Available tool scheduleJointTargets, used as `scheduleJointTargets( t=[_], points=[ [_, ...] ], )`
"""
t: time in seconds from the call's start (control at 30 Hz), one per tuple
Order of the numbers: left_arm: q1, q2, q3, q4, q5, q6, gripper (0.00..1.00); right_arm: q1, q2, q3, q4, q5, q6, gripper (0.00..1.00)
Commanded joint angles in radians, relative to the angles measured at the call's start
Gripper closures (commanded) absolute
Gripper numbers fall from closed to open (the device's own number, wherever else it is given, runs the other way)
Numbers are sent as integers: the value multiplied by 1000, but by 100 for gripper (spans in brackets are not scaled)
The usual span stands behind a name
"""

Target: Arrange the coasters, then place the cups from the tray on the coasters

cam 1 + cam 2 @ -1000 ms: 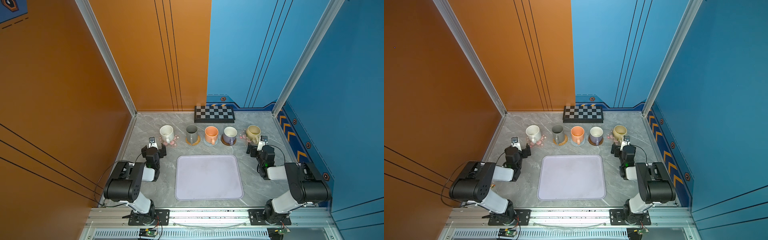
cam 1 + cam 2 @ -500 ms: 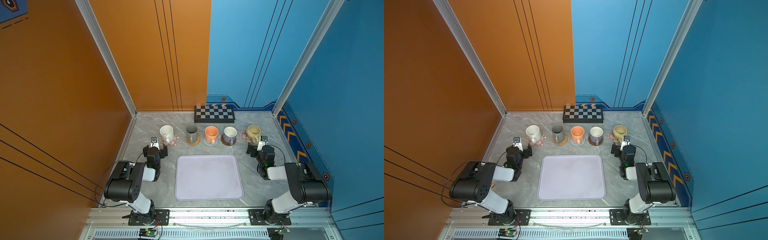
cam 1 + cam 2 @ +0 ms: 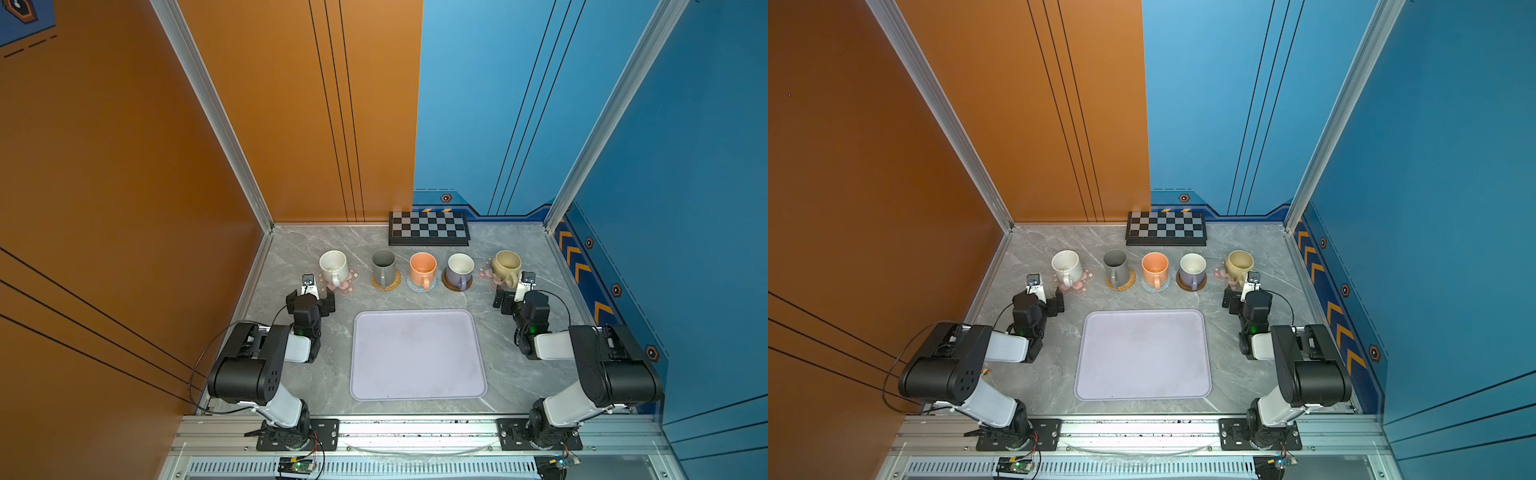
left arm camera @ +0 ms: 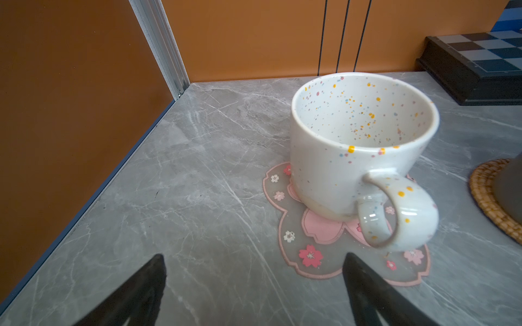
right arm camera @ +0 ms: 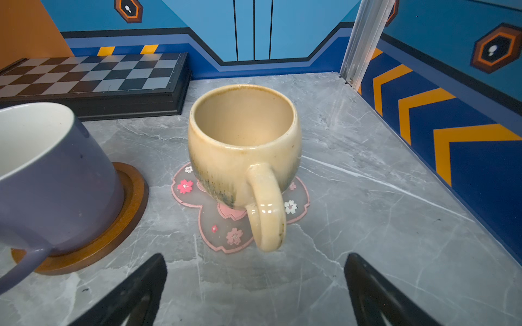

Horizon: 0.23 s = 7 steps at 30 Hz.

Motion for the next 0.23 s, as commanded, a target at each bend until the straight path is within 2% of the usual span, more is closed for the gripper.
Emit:
scheduleJointTargets(
  t=[0.0, 0.2],
  points=[
    [-5, -7, 23, -16, -4, 5, 2, 4, -18, 14, -13, 13, 12, 0],
    [-4, -9, 22, -16, 0, 4, 2, 5, -17, 14, -13, 15, 12, 0]
  ],
)
